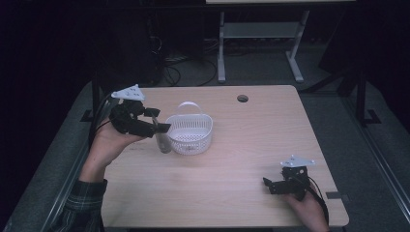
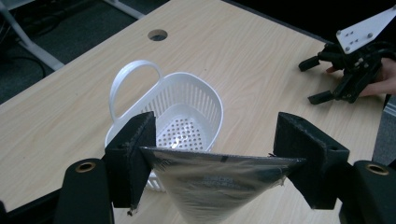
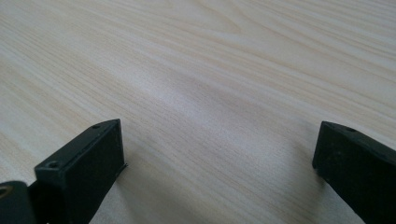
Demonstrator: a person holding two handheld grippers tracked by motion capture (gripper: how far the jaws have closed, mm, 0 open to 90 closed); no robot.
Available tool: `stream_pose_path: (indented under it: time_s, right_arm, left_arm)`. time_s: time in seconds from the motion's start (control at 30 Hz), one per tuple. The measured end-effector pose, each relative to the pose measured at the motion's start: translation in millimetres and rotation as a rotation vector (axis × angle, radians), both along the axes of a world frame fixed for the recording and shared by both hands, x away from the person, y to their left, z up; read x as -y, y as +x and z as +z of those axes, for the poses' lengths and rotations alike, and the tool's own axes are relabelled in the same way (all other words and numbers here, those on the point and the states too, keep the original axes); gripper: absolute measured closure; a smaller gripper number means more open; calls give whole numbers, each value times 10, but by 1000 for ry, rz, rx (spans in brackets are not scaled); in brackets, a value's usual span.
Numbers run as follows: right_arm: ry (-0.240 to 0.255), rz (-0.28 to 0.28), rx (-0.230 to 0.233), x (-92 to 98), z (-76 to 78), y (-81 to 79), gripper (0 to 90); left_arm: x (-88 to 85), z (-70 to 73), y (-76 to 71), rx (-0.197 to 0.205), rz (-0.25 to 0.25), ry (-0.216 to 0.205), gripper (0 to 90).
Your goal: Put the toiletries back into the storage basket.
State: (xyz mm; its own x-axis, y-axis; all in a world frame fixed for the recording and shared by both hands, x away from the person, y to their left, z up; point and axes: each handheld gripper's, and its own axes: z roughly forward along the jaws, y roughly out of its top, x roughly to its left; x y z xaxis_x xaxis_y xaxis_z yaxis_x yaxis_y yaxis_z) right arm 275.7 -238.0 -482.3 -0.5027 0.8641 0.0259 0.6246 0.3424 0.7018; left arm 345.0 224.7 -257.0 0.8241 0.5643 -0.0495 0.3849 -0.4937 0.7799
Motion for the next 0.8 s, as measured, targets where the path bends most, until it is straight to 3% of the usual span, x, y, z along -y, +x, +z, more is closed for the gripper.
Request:
stream_pose_path:
  time_s: [0.5, 0.8]
  right_arm:
    - [1, 0, 0, 0, 0, 0, 14]
    - [1, 0, 0, 0, 0, 0, 14]
  left_arm:
    - [140, 167, 144, 9, -18, -1, 296]
    - [261, 168, 252, 11, -17, -1, 296]
